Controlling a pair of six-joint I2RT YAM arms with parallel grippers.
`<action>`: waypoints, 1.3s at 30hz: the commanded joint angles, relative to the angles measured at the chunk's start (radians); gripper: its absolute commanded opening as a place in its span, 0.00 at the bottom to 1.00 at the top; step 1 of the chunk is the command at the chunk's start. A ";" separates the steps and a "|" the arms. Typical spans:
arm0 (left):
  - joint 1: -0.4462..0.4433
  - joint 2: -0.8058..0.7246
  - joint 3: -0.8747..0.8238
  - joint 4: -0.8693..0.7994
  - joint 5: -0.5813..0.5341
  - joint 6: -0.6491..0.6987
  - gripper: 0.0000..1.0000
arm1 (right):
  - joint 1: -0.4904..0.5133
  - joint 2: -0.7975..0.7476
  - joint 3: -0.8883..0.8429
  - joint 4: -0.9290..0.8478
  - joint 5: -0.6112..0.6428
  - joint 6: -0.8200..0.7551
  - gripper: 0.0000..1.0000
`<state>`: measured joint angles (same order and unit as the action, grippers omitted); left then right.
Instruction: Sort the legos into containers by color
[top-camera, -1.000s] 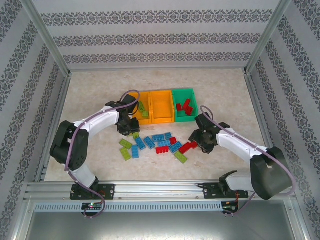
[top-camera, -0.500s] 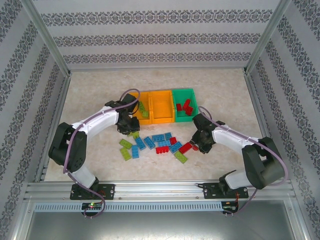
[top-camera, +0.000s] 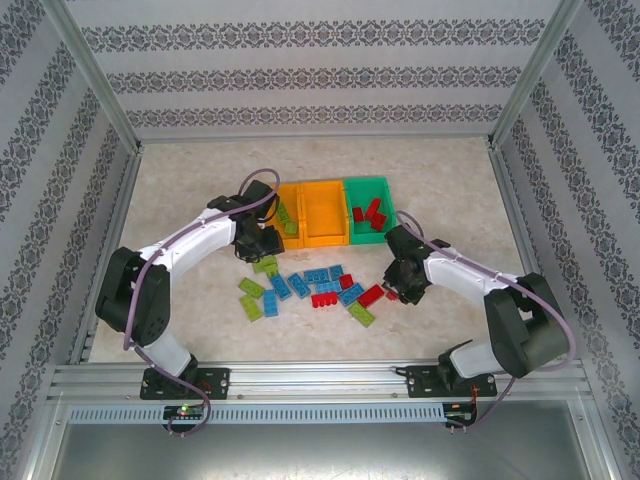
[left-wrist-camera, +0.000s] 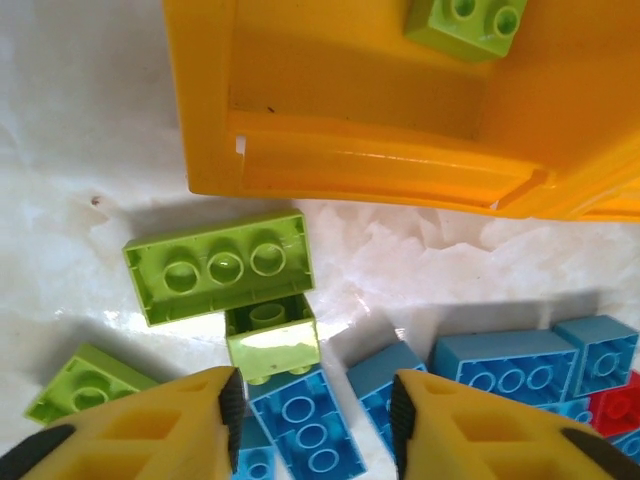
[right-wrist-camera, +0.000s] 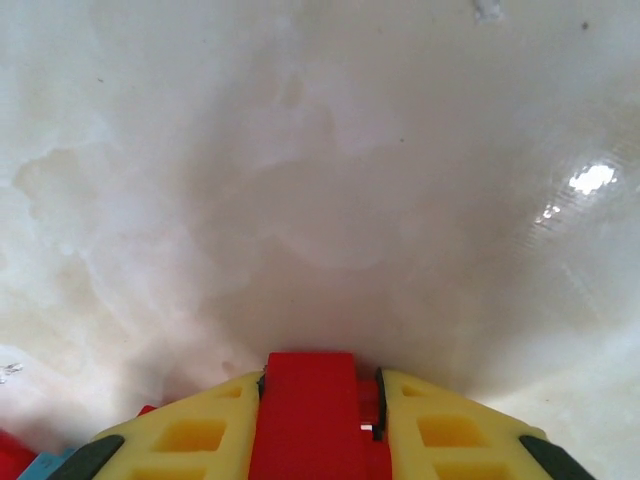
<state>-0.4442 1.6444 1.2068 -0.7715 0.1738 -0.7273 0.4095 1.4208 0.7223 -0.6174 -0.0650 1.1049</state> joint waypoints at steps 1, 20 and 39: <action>-0.008 -0.008 0.029 -0.048 -0.029 0.014 0.53 | -0.001 -0.035 0.069 -0.060 0.052 -0.046 0.24; -0.019 0.051 -0.033 -0.013 0.078 -0.001 0.67 | -0.106 0.318 0.632 0.010 0.061 -0.291 0.28; -0.030 0.104 -0.052 0.014 0.083 -0.031 0.65 | -0.126 0.416 0.763 0.012 0.031 -0.313 0.61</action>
<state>-0.4641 1.7275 1.1606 -0.7692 0.2546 -0.7456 0.2897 1.9175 1.5166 -0.5972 -0.0349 0.7963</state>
